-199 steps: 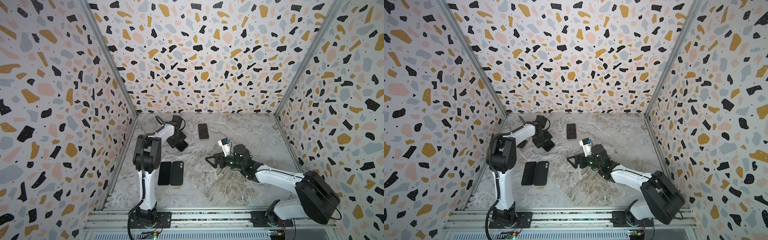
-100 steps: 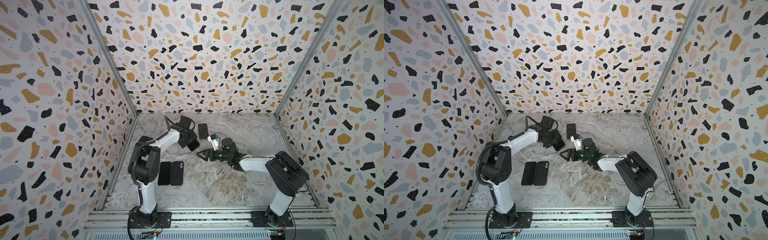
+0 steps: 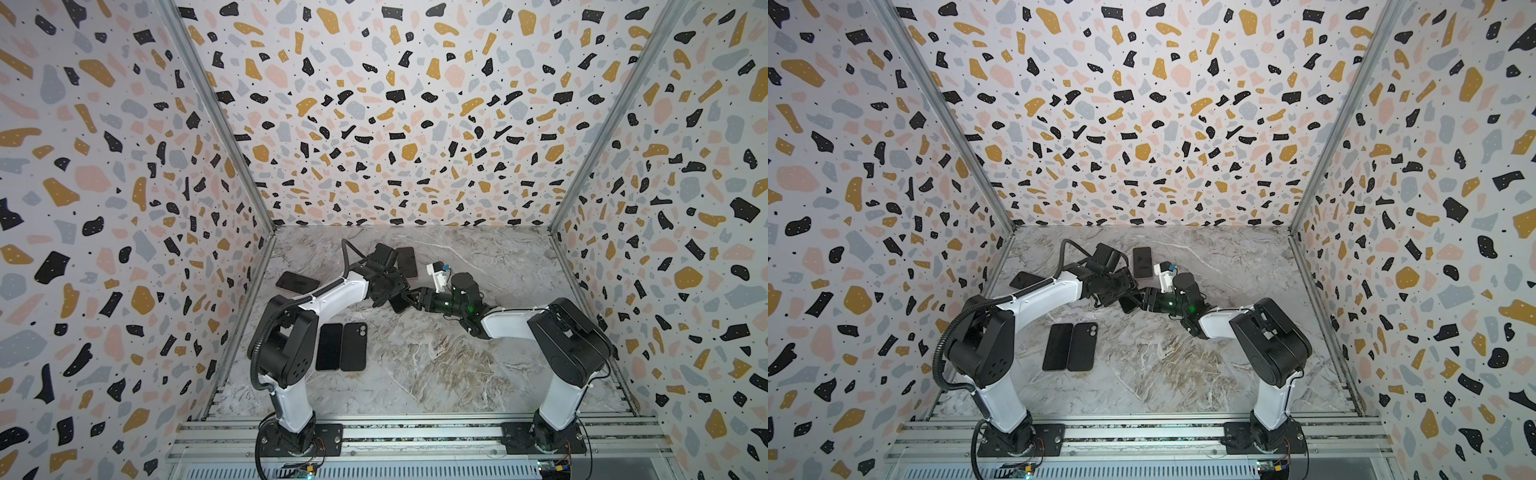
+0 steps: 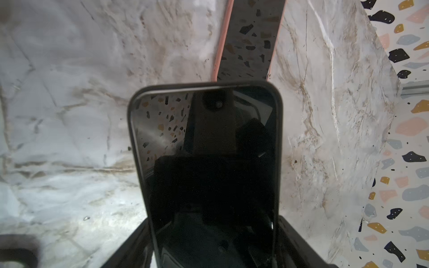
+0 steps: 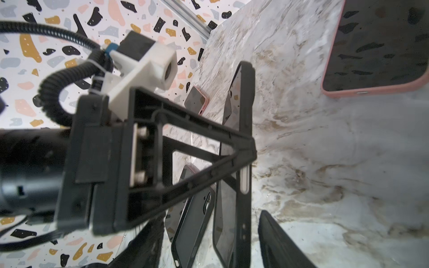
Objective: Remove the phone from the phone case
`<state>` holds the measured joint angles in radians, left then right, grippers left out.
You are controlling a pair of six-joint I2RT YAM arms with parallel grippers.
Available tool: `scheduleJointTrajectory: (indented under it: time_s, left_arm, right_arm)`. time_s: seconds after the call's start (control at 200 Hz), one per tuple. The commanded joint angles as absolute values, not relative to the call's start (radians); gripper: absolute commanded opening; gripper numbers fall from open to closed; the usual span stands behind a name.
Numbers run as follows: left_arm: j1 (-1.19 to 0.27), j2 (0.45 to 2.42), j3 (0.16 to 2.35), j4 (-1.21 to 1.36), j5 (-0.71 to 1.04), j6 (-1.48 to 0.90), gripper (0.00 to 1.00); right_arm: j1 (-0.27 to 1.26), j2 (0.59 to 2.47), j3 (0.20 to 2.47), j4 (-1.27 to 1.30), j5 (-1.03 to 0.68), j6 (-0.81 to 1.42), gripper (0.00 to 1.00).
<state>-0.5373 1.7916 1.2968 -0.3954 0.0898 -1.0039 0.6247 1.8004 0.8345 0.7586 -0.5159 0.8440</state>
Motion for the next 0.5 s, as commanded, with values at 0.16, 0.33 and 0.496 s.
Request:
scheduleJointTrajectory:
  time_s: [0.16,0.33,0.496]
  left_arm:
    - [-0.579,1.723,1.276,-0.301,0.073,-1.035,0.42]
    - [-0.591,1.707,1.262,-0.284,0.071,-1.043,0.41]
    - [-0.604,1.678,1.240,-0.259,0.063,-1.042,0.41]
  right_arm:
    - [0.627,1.797,0.819,0.778,-0.488,0.867,0.47]
    - [0.626,1.780,0.811,0.766,-0.476,0.870,0.33]
    - [0.626,1.744,0.807,0.735,-0.453,0.861,0.17]
